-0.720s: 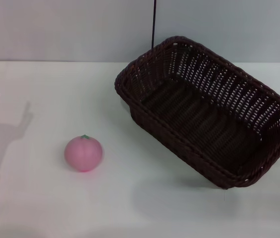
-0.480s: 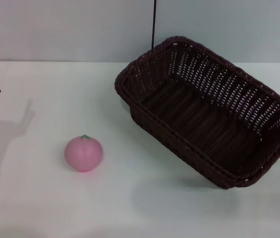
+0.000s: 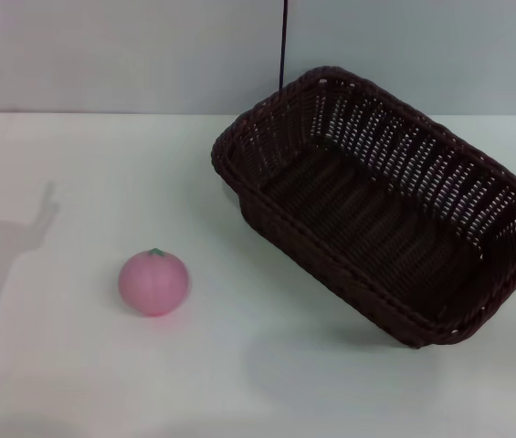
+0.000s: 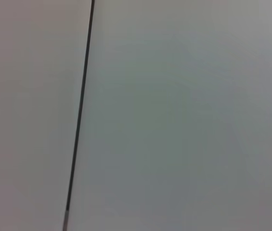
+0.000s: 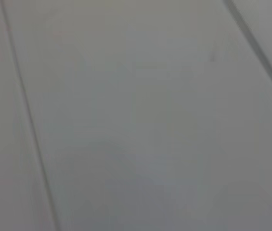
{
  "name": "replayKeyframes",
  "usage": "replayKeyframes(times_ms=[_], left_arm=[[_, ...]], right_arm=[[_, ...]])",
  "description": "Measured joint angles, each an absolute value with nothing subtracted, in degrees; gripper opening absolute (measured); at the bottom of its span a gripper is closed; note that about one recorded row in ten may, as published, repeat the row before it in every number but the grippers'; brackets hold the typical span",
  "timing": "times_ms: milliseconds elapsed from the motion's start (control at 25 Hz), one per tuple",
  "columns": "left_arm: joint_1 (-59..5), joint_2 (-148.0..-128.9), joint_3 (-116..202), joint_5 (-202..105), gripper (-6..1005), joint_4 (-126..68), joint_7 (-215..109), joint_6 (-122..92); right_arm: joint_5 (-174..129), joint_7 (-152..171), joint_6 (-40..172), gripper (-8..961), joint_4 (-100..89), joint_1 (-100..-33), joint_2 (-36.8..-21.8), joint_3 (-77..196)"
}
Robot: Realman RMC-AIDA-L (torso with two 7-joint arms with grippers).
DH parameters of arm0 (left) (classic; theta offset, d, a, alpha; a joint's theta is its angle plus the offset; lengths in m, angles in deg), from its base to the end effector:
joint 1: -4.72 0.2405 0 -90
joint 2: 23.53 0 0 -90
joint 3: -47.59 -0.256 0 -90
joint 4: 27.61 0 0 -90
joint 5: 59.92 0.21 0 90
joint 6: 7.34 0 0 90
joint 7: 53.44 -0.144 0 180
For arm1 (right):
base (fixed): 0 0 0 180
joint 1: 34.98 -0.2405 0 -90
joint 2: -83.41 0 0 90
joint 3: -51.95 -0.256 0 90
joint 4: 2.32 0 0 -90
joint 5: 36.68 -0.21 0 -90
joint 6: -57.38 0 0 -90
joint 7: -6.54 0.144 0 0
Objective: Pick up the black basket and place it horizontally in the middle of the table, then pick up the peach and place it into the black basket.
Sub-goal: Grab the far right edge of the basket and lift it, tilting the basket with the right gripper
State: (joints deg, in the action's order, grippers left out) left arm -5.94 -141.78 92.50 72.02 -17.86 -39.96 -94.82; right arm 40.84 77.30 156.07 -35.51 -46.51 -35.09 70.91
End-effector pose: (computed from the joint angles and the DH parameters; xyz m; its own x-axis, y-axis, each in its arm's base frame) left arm -0.3528 0.2379 0.0107 0.6293 -0.2040 0.7499 0.7454 -0.1145 -0.6567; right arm 0.3428 0.2468 0.1186 0.3577 0.1231 -0.9257 -0.7872 -0.4935 -0.3698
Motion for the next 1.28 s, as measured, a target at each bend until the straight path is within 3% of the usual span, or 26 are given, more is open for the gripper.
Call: replayKeyframes(times_ms=[120,200,360,480,640,920,1280], left_arm=[[-6.32,-141.76,92.50,72.29,854,-18.31,-39.36,-94.67],[-6.60,-141.74,92.50,72.31,854,-18.68,-39.25,-94.86],[-6.33,-141.74,92.50,72.17,854,-18.37,-39.17,-95.07],[-6.12,-141.75,92.49,72.23,854,-18.30,-38.44,-95.83],[-5.98,-141.74,92.50,72.22,854,-18.59,-36.69,-96.37],[-4.71,-141.75,92.50,72.14,854,-18.59,-35.44,-96.63],[-4.23,-141.92,92.49,72.12,854,-18.64,-35.42,-96.39]], right_arm=[[50.49,96.32,152.79,679,-53.31,-46.44,-34.84,70.69],[59.30,109.32,152.00,680,-64.53,-47.71,-33.91,70.67],[77.19,129.33,158.21,680,-79.83,-54.98,-29.61,70.90],[91.99,137.97,167.44,680,-82.88,-64.34,-25.74,70.87],[107.26,141.61,173.16,680,-79.15,-74.62,-23.32,74.78],[112.79,144.13,163.47,680,-67.70,-79.27,-23.92,87.11],[111.33,138.12,149.31,679,-60.84,-78.90,-29.19,91.17]])
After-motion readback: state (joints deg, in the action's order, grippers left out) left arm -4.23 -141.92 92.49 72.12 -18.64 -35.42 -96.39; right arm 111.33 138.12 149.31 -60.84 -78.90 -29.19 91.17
